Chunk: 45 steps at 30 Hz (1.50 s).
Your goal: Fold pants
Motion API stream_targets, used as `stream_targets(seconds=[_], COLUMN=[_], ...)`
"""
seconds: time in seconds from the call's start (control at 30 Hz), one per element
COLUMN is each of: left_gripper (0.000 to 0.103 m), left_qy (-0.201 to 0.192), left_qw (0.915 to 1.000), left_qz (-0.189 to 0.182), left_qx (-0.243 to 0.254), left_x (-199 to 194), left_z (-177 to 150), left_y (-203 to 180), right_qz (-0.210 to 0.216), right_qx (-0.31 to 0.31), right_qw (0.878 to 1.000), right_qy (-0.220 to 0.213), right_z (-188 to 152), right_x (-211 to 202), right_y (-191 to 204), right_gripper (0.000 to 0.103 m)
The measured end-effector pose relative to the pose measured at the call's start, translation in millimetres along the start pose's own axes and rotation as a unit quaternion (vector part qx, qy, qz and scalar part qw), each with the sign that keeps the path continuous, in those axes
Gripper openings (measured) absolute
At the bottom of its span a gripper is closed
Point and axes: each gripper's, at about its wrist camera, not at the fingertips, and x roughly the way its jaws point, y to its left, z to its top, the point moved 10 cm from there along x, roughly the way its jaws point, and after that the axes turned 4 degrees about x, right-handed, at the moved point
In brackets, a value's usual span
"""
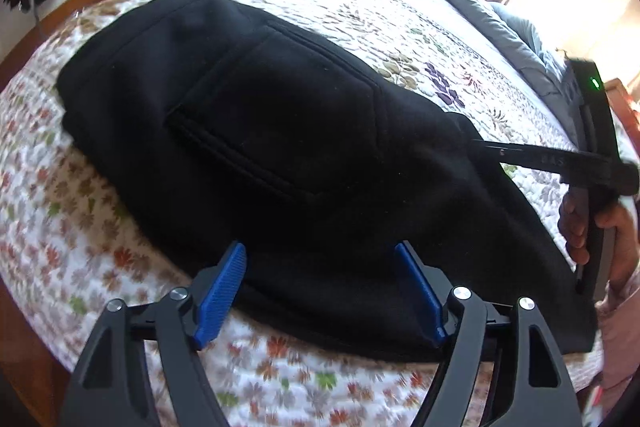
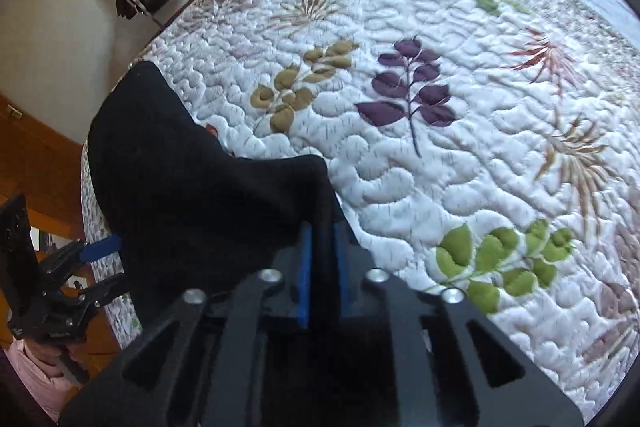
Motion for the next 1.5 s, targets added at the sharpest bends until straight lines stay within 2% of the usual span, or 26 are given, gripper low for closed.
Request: stream_targets(seconds=[0.03, 0.07, 0.17, 0.2, 0.27, 0.37, 0.47, 0.6, 0.7, 0.73, 0.77, 0.83, 0.97, 1.13, 1.2, 1.27, 1.33, 1.4, 1.47, 1.5], left_gripper=[0.077, 0.077, 0.074, 0.072, 0.059, 0.053, 0.053, 0.053, 0.043, 0.036, 0.024, 0.013, 0.004, 0.004, 0.004, 0.005, 0.006, 0.013, 0.027, 0.031], left_qy=[0.0, -0.005, -0.009, -0.008, 0.005, 0.016, 0.018, 0.035, 0.042, 0.045, 0.046, 0.043, 0.02, -0.017, -0.01, -0.004, -0.008, -0.018, -0.036, -0.053], left_qw=[0.9999, 0.9996, 0.998, 0.9969, 0.9926, 0.9836, 0.9822, 0.9788, 0.9762, 0.9756, 0.9747, 0.974, 0.9714, 0.9753, 0.978, 0.9809, 0.9838, 0.9852, 0.9858, 0.9861], left_qz=[0.001, 0.009, 0.018, 0.008, -0.015, -0.077, -0.086, -0.09, -0.087, -0.082, -0.075, -0.064, -0.054, -0.022, -0.01, -0.005, 0.004, 0.015, 0.038, 0.05], left_qx=[-0.012, -0.026, -0.059, -0.078, -0.12, -0.163, -0.166, -0.181, -0.194, -0.198, -0.205, -0.213, -0.231, -0.219, -0.208, -0.195, -0.179, -0.17, -0.16, -0.149], left_x=[-7, -16, -28, -29, -24, -15, -11, 4, 12, 14, 15, 13, 5, -21, -9, 11, 14, 5, -13, -26], left_z=[0, 0, -1, -2, -3, -1, 3, 7, 11, 11, 11, 11, 5, -2, -7, -9, -7, -6, -6, -7], left_y=[5, 16, 42, 51, 63, 56, 47, 43, 43, 45, 49, 54, 55, 51, 55, 59, 58, 53, 49, 44], right_qz=[-0.018, -0.024, -0.022, -0.023, -0.022, -0.005, -0.011, -0.024, -0.029, -0.03, -0.031, -0.033, -0.036, -0.04, -0.056, -0.09, -0.093, -0.083, -0.071, -0.07], right_qx=[-0.006, -0.009, 0.007, 0.012, 0.03, 0.067, 0.097, 0.119, 0.137, 0.142, 0.148, 0.157, 0.172, 0.183, 0.186, 0.188, 0.203, 0.211, 0.218, 0.221], right_qw=[1.0, 0.999, 0.999, 0.998, 0.997, 0.995, 0.992, 0.99, 0.988, 0.987, 0.986, 0.985, 0.982, 0.98, 0.979, 0.977, 0.974, 0.973, 0.972, 0.971], right_qy=[-0.013, -0.019, -0.046, -0.053, -0.068, -0.079, -0.08, -0.07, -0.068, -0.069, -0.07, -0.07, -0.068, -0.072, -0.063, -0.044, -0.033, -0.041, -0.05, -0.056], right_z=[-2, -6, -32, -41, -68, -111, -152, -188, -206, -210, -214, -219, -227, -231, -235, -241, -247, -248, -248, -249], right_x=[-13, -22, -60, -69, -88, -109, -119, -120, -123, -125, -125, -126, -124, -129, -126, -112, -99, -100, -107, -112], right_y=[-2, -2, -4, -2, -3, -8, -15, -24, -34, -36, -39, -43, -50, -57, -64, -78, -88, -90, -89, -90], right_gripper=[0.032, 0.032, 0.032, 0.032, 0.032, 0.032, 0.032, 0.032, 0.034, 0.036, 0.038, 0.04, 0.042, 0.042, 0.043, 0.043, 0.042, 0.042, 0.042, 0.042])
